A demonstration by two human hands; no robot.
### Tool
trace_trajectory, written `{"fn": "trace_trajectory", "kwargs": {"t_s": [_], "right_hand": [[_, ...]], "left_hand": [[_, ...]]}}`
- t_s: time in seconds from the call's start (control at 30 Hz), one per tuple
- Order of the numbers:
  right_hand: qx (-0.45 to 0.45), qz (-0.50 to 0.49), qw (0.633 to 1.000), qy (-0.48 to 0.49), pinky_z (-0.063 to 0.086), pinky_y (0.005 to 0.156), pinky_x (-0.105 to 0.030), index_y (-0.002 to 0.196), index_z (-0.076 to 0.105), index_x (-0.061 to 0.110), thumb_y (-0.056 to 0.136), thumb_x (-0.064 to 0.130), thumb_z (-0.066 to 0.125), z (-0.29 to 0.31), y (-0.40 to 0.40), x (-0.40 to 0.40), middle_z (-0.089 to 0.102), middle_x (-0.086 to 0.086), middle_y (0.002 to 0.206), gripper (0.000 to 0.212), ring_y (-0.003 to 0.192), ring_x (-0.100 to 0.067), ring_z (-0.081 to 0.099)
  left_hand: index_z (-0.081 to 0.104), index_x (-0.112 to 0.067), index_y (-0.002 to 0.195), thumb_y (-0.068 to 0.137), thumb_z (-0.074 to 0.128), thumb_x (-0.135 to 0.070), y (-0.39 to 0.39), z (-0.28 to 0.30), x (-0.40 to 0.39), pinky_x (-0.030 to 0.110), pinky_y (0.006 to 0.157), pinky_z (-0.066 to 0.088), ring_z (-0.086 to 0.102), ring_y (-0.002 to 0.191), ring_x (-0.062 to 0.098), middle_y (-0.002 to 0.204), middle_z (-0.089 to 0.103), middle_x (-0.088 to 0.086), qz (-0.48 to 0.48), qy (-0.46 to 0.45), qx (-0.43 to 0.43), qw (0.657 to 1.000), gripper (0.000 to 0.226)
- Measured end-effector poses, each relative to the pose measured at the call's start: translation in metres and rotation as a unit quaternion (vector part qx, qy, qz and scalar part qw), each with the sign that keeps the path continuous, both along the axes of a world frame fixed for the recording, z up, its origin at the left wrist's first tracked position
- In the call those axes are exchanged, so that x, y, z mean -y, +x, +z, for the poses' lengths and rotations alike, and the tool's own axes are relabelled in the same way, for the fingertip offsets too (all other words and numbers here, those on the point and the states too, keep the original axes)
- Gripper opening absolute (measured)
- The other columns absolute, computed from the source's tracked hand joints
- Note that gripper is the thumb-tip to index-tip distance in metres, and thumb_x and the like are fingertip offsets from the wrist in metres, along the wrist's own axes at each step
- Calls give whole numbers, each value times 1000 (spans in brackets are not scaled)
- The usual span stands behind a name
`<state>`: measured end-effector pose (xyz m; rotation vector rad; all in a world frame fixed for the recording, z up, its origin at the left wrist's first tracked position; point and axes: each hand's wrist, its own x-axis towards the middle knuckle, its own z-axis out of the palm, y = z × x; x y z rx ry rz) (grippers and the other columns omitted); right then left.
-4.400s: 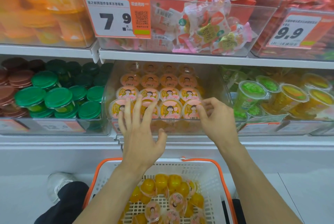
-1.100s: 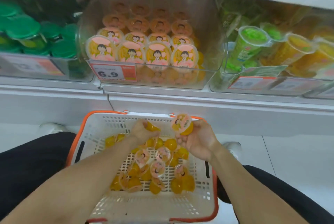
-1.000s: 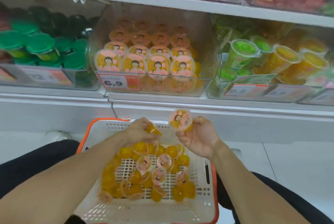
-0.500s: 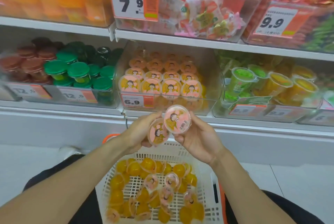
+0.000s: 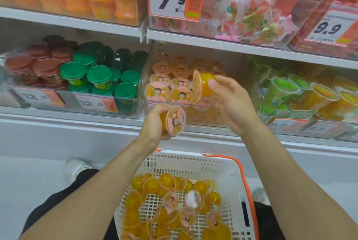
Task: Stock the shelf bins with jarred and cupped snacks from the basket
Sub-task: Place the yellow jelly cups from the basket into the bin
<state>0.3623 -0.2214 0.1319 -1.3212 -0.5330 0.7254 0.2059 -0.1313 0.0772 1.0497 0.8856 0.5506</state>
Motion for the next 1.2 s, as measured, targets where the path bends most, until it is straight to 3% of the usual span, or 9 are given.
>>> {"fn": "trace_trajectory", "kwargs": {"t_s": [0.13,0.27,0.47,0.6,0.63,0.73,0.93,1.1,1.2], "right_hand": [[141,-66,986,-67,62,74,-40,105,60,8,77,22,86,18,8,-45,71,-15,100,40,72,-24,75],[214,-83,959,-168,62,75,-46,97,67,9,53,49,92,15,24,-101,75,-6,84,65,71,-20,75],[266,-25,924,-275,53,91,-27,118,66,14,66,50,88,0,33,-164,68,2,113,67,99,-16,65],[253,18,919,-303,56,91,-31,119,67,19,35,80,80,-23,43,-201,71,1,115,105,104,-18,67],[234,23,925,-297,56,84,-28,122,64,16,43,78,80,-17,35,-201,68,2,114,102,102,-17,66],[219,31,932,-285,43,57,-18,126,59,10,89,41,71,-14,33,-208,60,0,106,50,77,-11,56],[263,-45,936,-231,40,48,-9,114,66,14,78,47,80,-17,39,-227,63,7,106,51,84,-10,58],[265,-3,933,-245,50,59,-29,101,68,20,92,22,62,-15,40,-223,66,-1,95,10,80,-20,63],[224,-7,951,-214,57,63,-22,93,68,24,90,10,63,-6,43,-196,66,0,100,16,78,-13,65]], "left_hand": [[62,-13,97,87,50,-36,-1,-2,-12,15,38,33,49,54,15,71,62,6,-15,16,60,998,28],[55,-13,113,97,54,-35,-5,0,-22,17,33,34,52,64,19,92,59,12,6,31,56,998,27],[56,-19,102,102,50,-32,-12,11,-37,18,36,32,57,64,19,94,64,11,29,27,87,995,14],[59,-20,104,102,49,-34,-13,10,-42,18,40,28,56,59,17,93,66,10,41,17,100,994,17],[59,-19,103,102,50,-33,-12,11,-42,18,39,28,56,57,16,91,66,10,40,15,103,994,17],[60,-20,103,101,51,-32,-10,15,-41,18,38,28,60,55,13,86,68,6,31,23,114,993,15],[60,-18,101,99,55,-35,-12,13,-41,19,40,29,58,52,11,70,69,-3,32,37,97,994,18],[60,-15,101,100,55,-30,-15,15,-43,22,41,26,55,56,15,75,67,3,50,43,107,992,15],[57,-12,106,100,56,-26,-14,16,-38,23,37,29,57,57,14,90,67,11,61,37,128,989,16]]}}
